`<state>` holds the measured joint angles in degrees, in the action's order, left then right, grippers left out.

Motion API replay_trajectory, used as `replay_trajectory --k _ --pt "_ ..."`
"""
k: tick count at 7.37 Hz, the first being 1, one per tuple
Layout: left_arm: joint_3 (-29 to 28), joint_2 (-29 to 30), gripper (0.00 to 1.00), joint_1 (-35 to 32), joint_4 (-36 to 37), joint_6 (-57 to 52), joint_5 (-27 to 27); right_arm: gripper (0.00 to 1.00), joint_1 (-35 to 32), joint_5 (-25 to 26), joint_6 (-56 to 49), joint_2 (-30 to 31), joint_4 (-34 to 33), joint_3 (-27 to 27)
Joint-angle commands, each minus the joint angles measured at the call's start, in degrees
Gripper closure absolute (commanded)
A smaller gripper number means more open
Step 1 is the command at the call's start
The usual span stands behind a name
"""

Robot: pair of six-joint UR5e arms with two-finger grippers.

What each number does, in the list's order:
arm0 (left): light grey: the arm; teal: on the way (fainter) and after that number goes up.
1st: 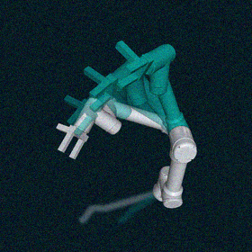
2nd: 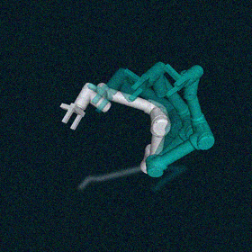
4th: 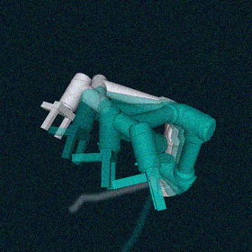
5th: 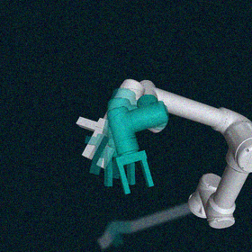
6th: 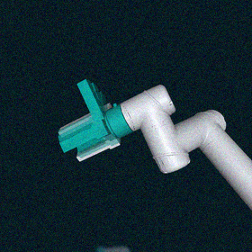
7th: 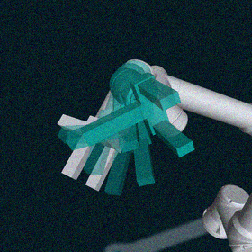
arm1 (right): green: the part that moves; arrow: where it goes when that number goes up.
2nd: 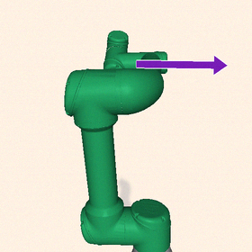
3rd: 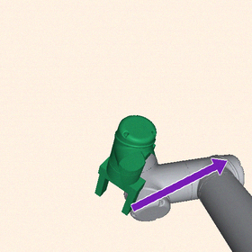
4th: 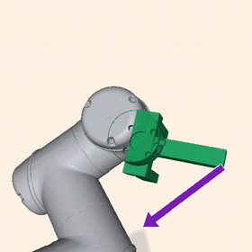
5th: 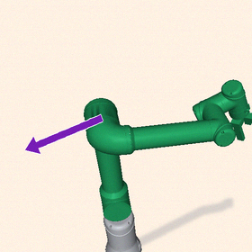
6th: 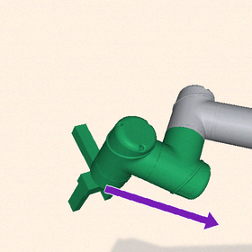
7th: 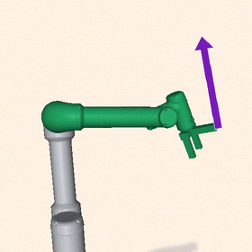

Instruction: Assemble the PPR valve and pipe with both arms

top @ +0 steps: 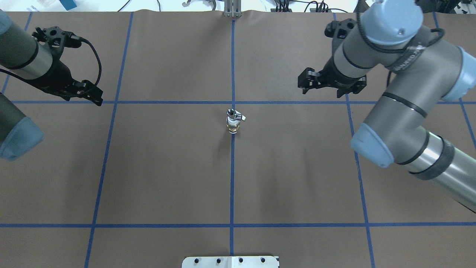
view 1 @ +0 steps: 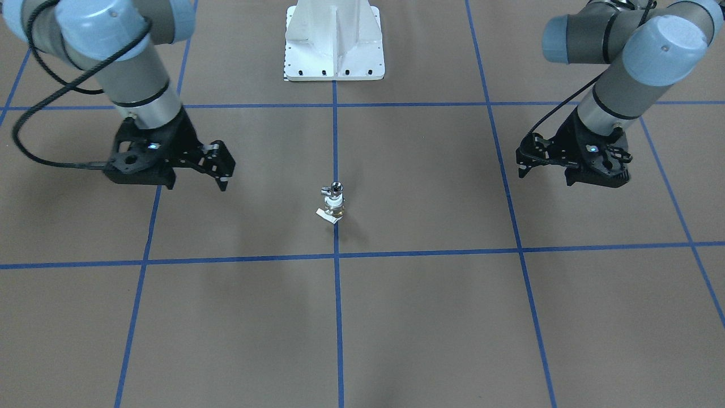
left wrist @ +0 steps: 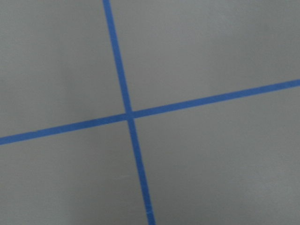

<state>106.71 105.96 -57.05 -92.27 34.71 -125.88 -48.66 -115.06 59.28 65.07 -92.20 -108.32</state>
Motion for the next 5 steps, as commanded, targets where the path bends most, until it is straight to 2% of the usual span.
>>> replay_trajectory --k 1,2,3,4,5 --pt "-0.88 -5.47 0.0 -9.0 0.16 -13.46 -3.22 0.0 -7.64 -2.95 -10.89 16.59 16.42 0.73" --pt "-2.02 -7.24 0.0 -12.35 0.07 -18.49 -3.58 0.0 -14.2 -11.5 -13.9 19.02 20.09 4.84" --pt "-3.43 -8.82 0.0 -15.52 0.16 -24.28 -3.67 0.01 -21.06 -20.11 -16.28 19.74 20.56 9.23" --pt "-4.57 -11.8 0.0 -16.42 0.16 -29.12 -3.5 0.0 -24.95 -20.89 -25.18 21.83 20.3 11.79" --pt "-8.5 -11.39 0.0 -19.73 -0.1 -36.83 -3.67 0.0 -27.6 -20.64 -36.93 22.11 20.39 16.69"
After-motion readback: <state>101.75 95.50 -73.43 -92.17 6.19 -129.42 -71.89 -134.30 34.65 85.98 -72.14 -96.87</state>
